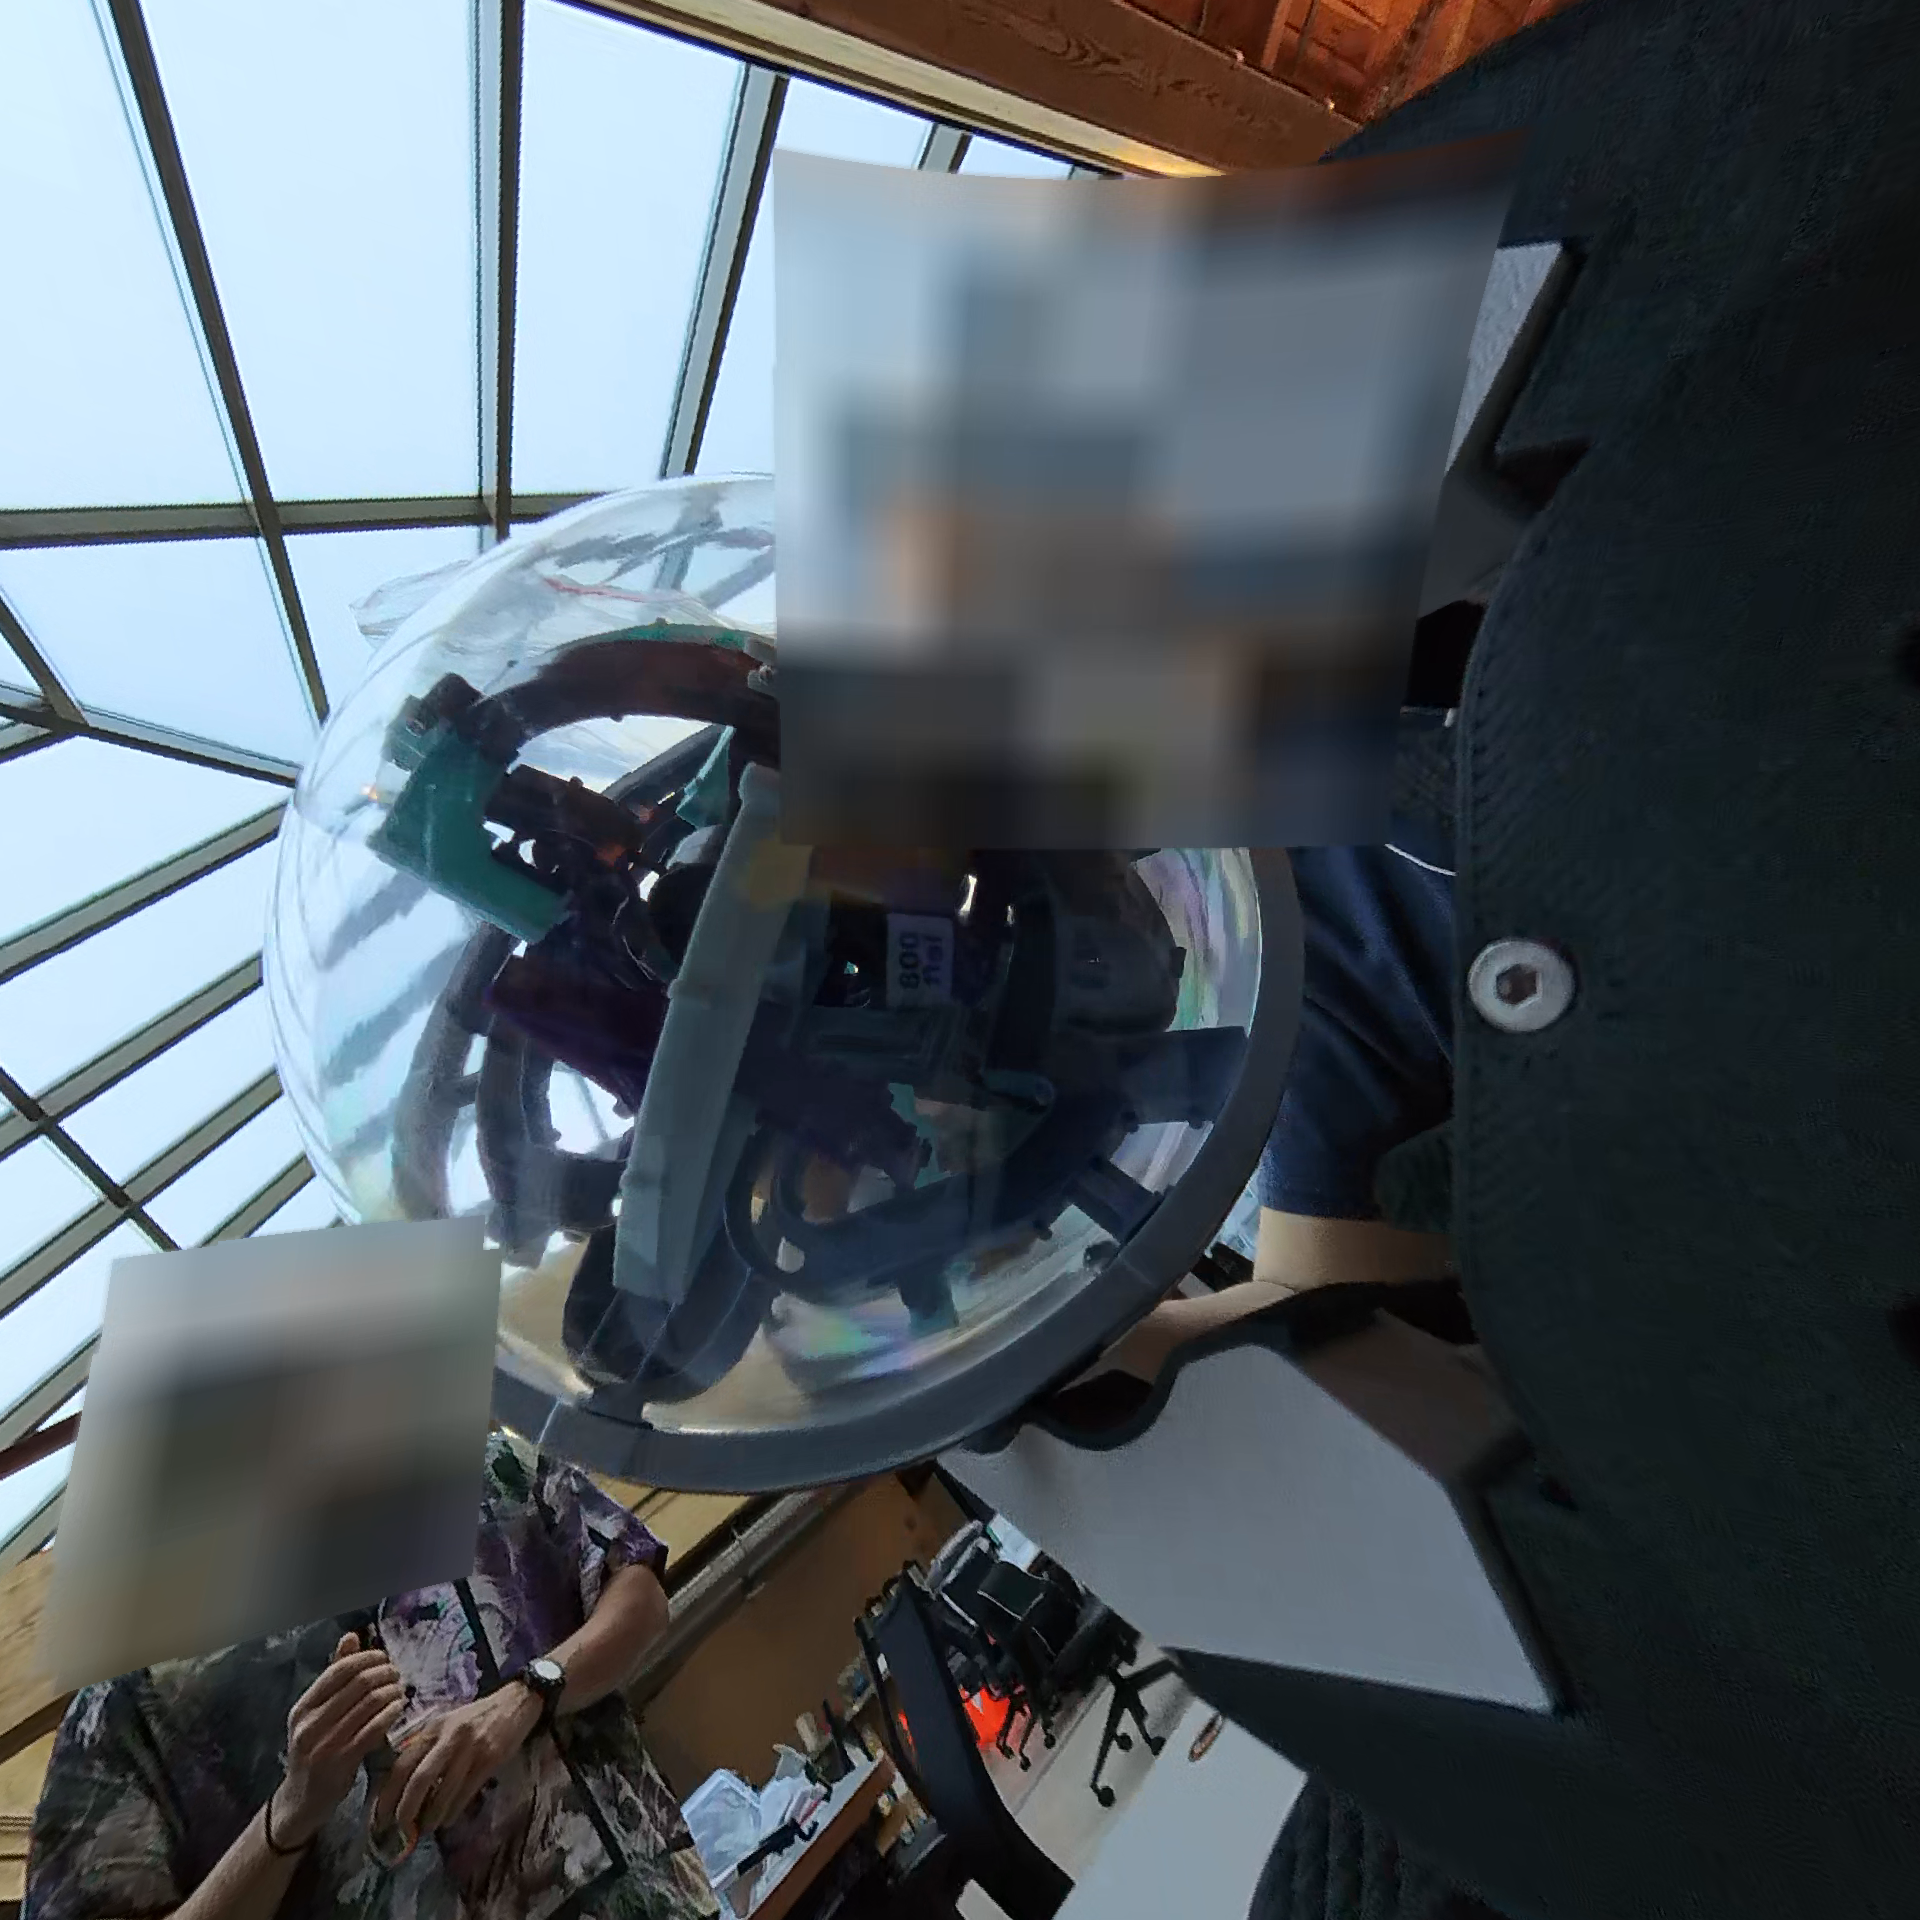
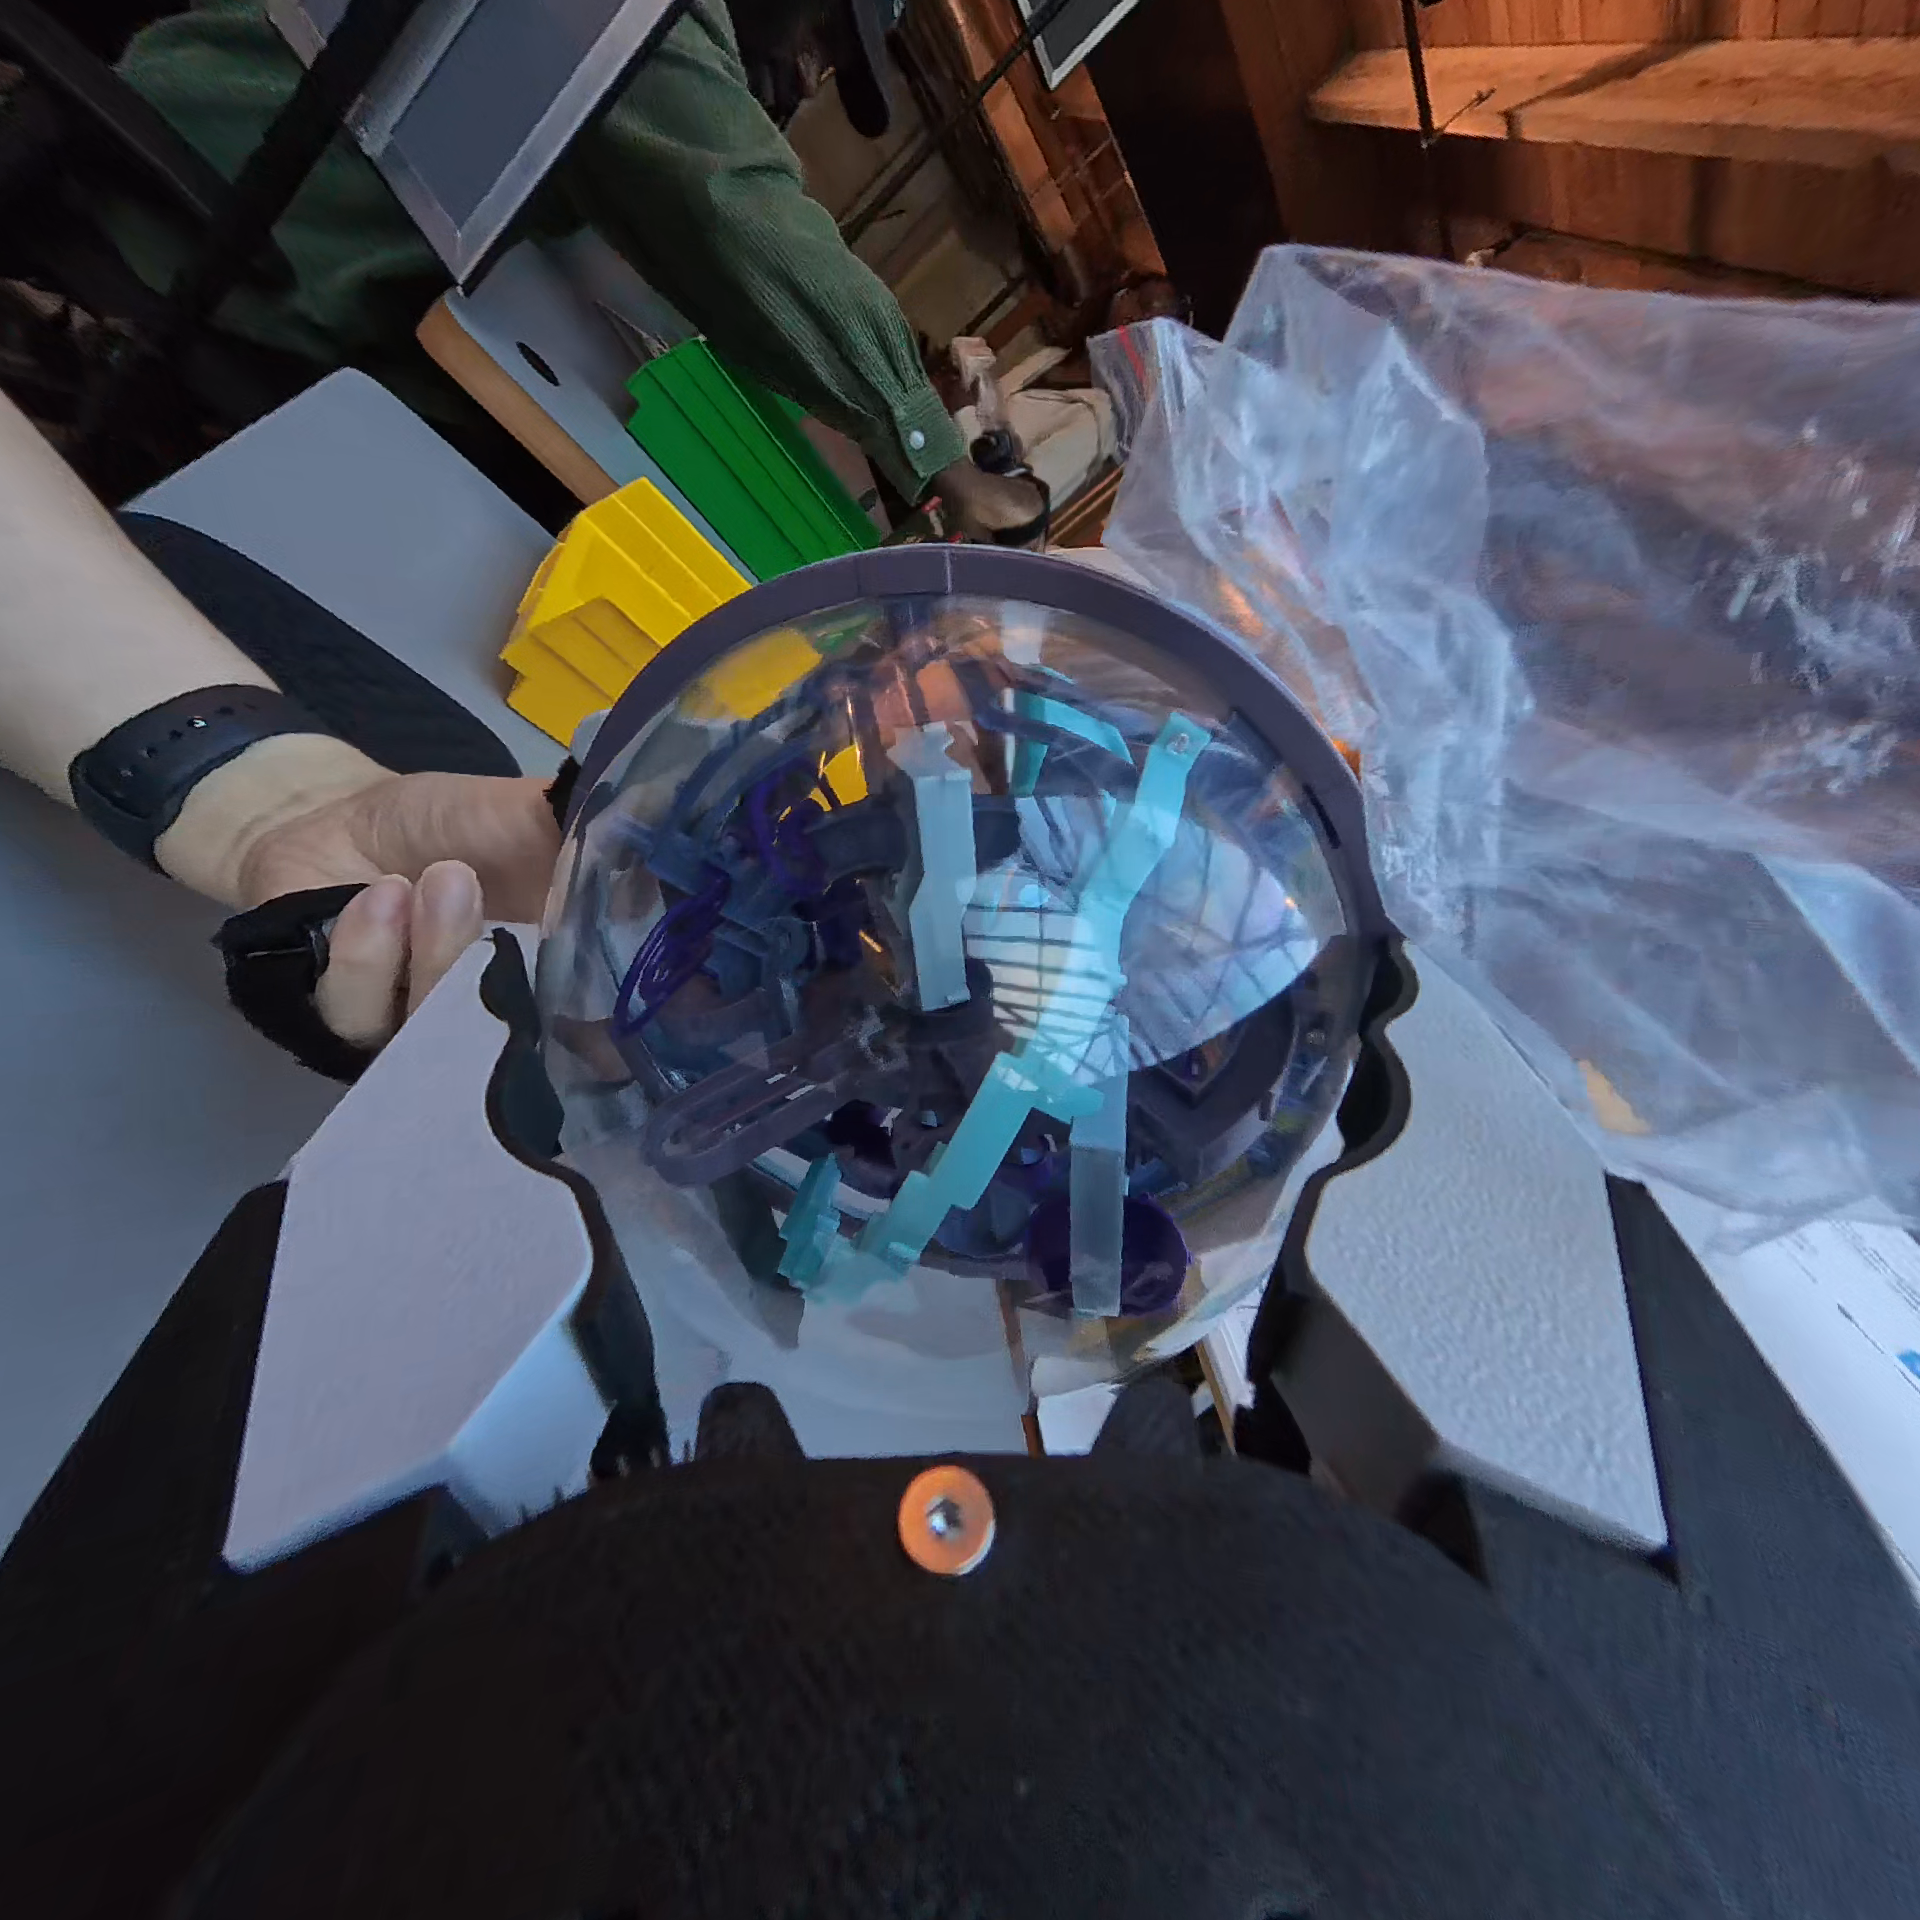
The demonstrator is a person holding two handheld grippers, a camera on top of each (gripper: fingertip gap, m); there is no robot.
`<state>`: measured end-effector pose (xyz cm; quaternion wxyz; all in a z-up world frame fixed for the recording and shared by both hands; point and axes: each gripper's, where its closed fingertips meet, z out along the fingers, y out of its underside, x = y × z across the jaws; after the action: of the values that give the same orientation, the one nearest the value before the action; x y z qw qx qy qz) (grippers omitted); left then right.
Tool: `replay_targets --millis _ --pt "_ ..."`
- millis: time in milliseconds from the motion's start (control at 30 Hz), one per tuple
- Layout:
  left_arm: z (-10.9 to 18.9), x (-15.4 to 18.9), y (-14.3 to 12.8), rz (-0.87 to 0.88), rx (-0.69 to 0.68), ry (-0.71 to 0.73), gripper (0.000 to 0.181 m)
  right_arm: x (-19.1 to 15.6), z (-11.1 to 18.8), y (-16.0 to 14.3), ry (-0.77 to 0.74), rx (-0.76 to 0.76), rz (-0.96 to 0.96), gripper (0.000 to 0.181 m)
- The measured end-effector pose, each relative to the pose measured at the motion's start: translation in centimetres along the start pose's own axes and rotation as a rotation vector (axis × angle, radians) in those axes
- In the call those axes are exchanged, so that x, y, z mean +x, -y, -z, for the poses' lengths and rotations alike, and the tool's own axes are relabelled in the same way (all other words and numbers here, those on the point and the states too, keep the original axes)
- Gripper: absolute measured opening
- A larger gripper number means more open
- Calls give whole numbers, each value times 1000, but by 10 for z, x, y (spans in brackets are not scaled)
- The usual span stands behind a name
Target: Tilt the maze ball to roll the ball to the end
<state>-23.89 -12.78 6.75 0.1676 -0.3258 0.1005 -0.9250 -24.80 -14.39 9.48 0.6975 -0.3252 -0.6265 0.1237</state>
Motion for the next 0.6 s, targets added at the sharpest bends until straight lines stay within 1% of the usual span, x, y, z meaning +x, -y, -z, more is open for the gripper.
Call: replay_targets --millis 133,233,300,400,500,600 --pt "5 8 2 5 47 -51 158 -4 -7 3 43 -24 59 153" --pt "8 13 7 -4 66 -63 157 -4 -10 4 36 -35 100 152" --pt "9 16 9 10 81 -81 153 -3 -11 5 32 -33 96 152" --pt "9 16 8 34 96 -99 153 -3 -11 7 39 -25 86 152" --pt "11 16 8 40 106 -98 153 -5 -12 7 45 -31 86 152" --pt "14 15 7 8 101 -53 152 -6 -11 2 36 -45 70 152"
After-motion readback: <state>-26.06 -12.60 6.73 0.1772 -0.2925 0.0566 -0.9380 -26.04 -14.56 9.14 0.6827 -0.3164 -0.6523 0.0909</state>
